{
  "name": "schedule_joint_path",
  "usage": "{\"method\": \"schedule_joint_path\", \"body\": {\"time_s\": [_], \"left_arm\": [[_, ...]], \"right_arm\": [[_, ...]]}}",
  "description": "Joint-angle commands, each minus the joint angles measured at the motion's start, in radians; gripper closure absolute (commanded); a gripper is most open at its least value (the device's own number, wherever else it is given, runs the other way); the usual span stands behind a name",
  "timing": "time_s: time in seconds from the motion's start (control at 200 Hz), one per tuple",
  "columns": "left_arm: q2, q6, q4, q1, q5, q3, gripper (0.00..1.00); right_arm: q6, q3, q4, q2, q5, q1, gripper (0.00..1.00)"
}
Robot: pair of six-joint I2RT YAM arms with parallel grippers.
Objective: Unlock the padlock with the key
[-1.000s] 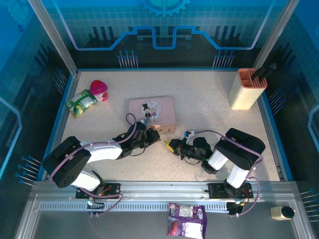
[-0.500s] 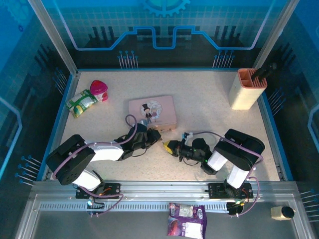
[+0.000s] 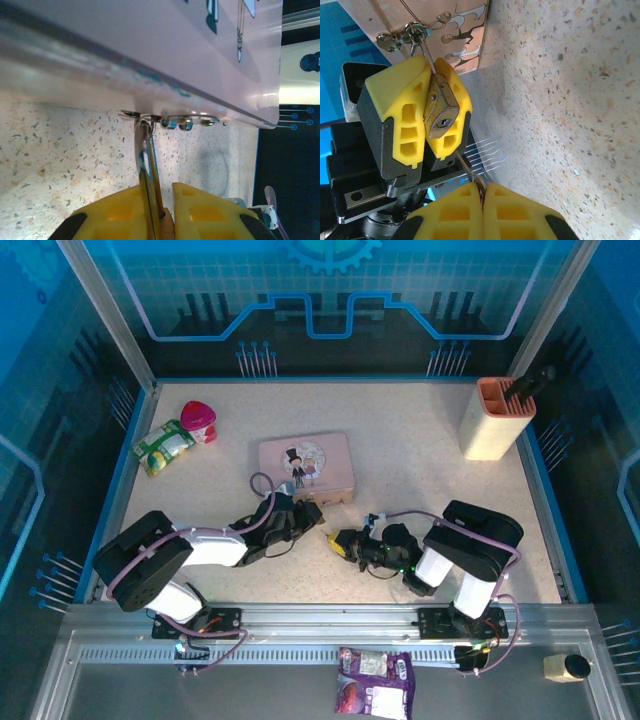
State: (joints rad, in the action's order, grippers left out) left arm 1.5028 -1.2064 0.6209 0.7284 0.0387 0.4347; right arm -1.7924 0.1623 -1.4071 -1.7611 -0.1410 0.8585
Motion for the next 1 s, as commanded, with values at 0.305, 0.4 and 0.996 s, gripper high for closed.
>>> {"method": "schedule_joint_path", "body": {"time_s": [0.305, 0.4, 0.996], "left_arm": [[0.004, -0.071, 0.223, 0.052, 0.049, -0.033, 0.92], [0.011, -0.07, 0.228, 0.059, 0.052, -0.031, 0.92], [0.063, -0.027, 0.32, 0.1, 0.104, -0.05, 0.93]], "right_arm": [[-0.03, -0.035, -0.016, -0.002, 0.09, 0.016, 1.0], [-0.043, -0.039, -0.016, -0.012, 0.115, 0.034, 1.0], [-0.049, -0.063, -0.015, 0.007, 0.169, 0.058, 1.0]]}}
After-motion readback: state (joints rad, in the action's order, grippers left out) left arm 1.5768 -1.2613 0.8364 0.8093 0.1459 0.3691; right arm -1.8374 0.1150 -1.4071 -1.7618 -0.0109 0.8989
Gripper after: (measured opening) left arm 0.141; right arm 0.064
